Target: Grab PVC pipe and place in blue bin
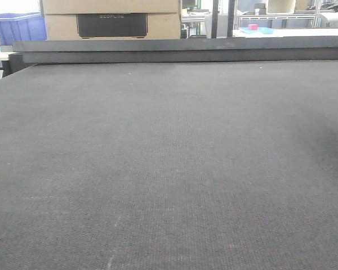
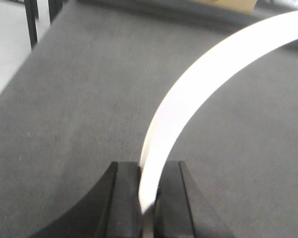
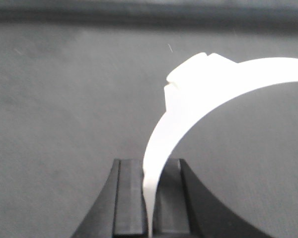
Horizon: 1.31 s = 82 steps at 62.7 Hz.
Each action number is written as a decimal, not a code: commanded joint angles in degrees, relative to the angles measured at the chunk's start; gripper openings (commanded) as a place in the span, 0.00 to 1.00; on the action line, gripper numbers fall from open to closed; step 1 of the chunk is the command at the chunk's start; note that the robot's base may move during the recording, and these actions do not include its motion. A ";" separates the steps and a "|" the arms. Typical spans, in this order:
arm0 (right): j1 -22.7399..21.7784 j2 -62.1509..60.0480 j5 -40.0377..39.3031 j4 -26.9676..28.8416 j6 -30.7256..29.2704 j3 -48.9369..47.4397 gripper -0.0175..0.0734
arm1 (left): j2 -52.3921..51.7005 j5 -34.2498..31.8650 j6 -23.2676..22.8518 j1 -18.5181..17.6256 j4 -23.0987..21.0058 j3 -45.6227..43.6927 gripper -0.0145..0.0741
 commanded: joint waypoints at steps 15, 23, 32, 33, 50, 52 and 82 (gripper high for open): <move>-0.29 -6.85 -16.33 -7.31 -1.42 0.05 0.01 | -3.24 -4.46 0.12 -1.60 -0.64 0.12 0.04; -0.38 -9.00 -12.94 -12.08 -1.42 0.05 0.01 | -3.24 -6.71 2.77 -5.80 -0.54 -0.86 0.04; -0.67 -12.02 -5.45 -4.55 -0.09 0.18 0.01 | -3.24 -10.07 4.49 -11.47 1.52 -1.56 0.04; -0.67 -12.42 -5.21 -4.55 -0.09 0.31 0.01 | -3.24 -10.62 4.49 -11.82 1.65 -1.56 0.04; -0.67 -17.57 1.23 -6.37 -0.09 1.55 0.01 | -3.24 -15.43 4.49 -12.26 -1.11 -1.56 0.04; -0.67 -18.37 2.34 -6.48 -0.09 1.82 0.01 | -3.24 -15.43 4.49 -11.92 -1.22 -1.56 0.04; 4.23 -26.91 -9.18 -4.02 -0.71 8.24 0.01 | -4.56 -14.79 4.49 -9.74 -2.29 -1.56 0.04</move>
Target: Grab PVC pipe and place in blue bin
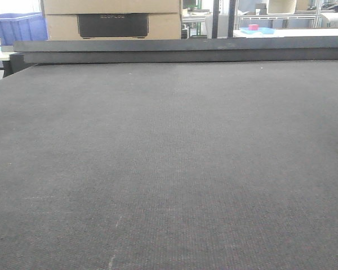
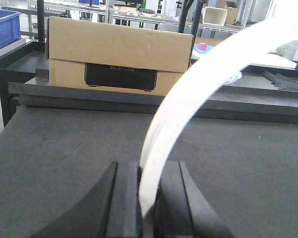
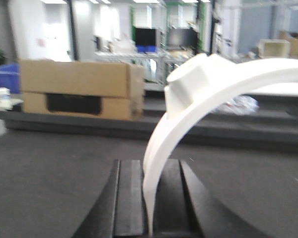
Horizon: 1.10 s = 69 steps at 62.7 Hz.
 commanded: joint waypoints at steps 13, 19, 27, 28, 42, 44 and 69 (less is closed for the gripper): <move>2.22 -0.39 -4.66 -2.79 -2.45 0.16 0.01 | -6.54 -0.75 -0.05 0.27 -0.60 0.02 0.04; 2.22 -0.39 -4.27 -2.77 -2.45 0.16 0.01 | -7.54 -0.34 -0.05 0.27 -0.60 0.19 0.04; 2.22 -0.39 -4.27 -2.77 -2.45 0.16 0.01 | -7.64 0.19 -0.05 0.27 -0.60 0.19 0.04; 2.22 -0.39 -4.27 -2.77 -2.45 0.16 0.01 | -7.64 0.19 -0.05 0.27 -0.60 0.19 0.04; 2.22 -0.39 -4.38 -2.77 -2.45 0.16 0.01 | -7.64 0.47 -0.05 0.27 -0.60 0.19 0.04; 2.22 -0.39 -4.50 -2.77 -2.45 0.16 0.01 | -7.64 0.47 -0.05 0.27 -0.60 0.19 0.04; 2.22 -0.39 -4.62 -2.77 -2.45 0.16 0.01 | -7.64 0.47 -0.05 0.27 -0.60 0.19 0.04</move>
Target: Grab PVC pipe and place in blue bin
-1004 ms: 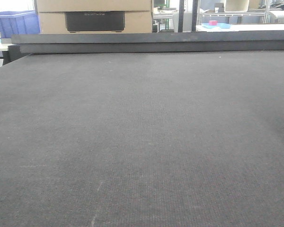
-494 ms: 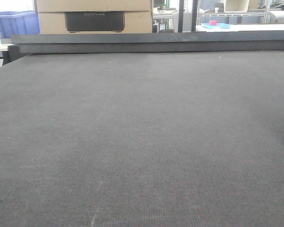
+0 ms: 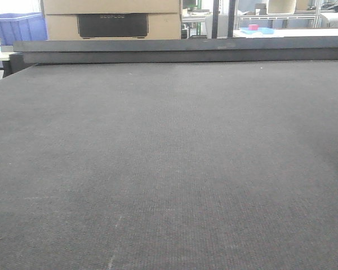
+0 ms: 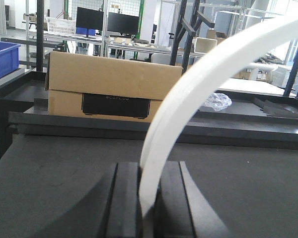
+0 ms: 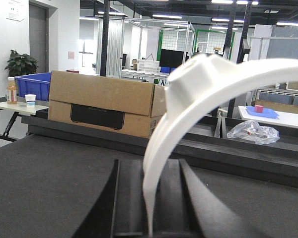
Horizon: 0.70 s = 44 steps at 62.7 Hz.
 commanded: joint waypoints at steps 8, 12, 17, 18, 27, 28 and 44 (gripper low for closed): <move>0.14 -0.39 -0.97 -0.59 -0.20 0.16 0.01 | -0.30 -0.93 -0.16 0.27 -0.39 0.09 0.04; 0.14 -0.39 -0.97 -0.59 -0.20 0.16 0.01 | -0.30 -0.93 -0.16 0.27 -0.39 0.09 0.04; 0.14 -0.39 -0.97 -0.59 -0.20 0.16 0.01 | -0.30 -0.93 -0.16 0.27 -0.39 0.09 0.04; 0.14 -0.39 -0.97 -0.59 -0.20 0.16 0.01 | -0.30 -0.93 -0.16 0.27 -0.39 0.09 0.04; 0.14 -0.39 -0.97 -0.59 -0.20 0.16 0.01 | -0.30 -0.93 -0.16 0.27 -0.39 0.09 0.04; 0.14 -0.39 -0.97 -0.59 -0.20 0.16 0.01 | -0.30 -0.93 -0.16 0.27 -0.39 0.09 0.04; 0.14 -0.39 -0.97 -0.59 -0.20 0.16 0.01 | -0.30 -0.93 -0.16 0.27 -0.39 0.09 0.04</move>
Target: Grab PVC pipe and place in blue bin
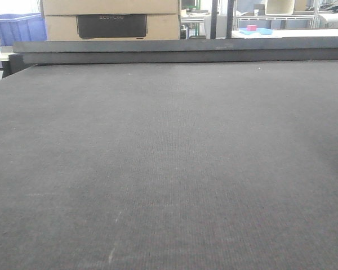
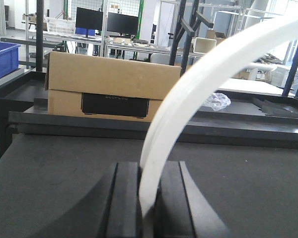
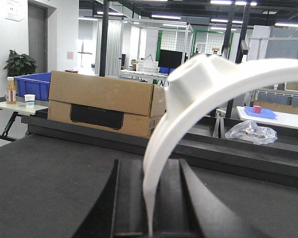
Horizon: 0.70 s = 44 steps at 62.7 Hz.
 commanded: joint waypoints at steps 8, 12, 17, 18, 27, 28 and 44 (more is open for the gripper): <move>0.14 -0.39 -0.97 -0.47 -0.20 0.16 0.01 | -0.30 -0.97 -0.16 0.27 -0.39 0.09 0.04; 0.14 -0.39 -0.97 -0.47 -0.20 0.16 0.01 | -0.30 -0.97 -0.16 0.27 -0.39 0.09 0.04; 0.14 -0.39 -0.97 -0.47 -0.20 0.16 0.01 | -0.30 -0.97 -0.16 0.27 -0.39 0.09 0.04; 0.14 -0.39 -0.97 -0.47 -0.20 0.16 0.01 | -0.30 -0.97 -0.16 0.27 -0.39 0.09 0.04; 0.14 -0.39 -0.97 -0.47 -0.20 0.16 0.01 | -0.30 -1.10 -0.16 0.27 -0.39 0.09 0.04; 0.14 -0.39 -0.97 -0.47 -0.20 0.16 0.01 | -0.30 -1.10 -0.16 0.27 -0.39 0.09 0.04; 0.14 -0.39 -0.97 -0.47 -0.20 0.16 0.01 | -0.30 -1.34 -0.16 0.27 -0.39 0.09 0.04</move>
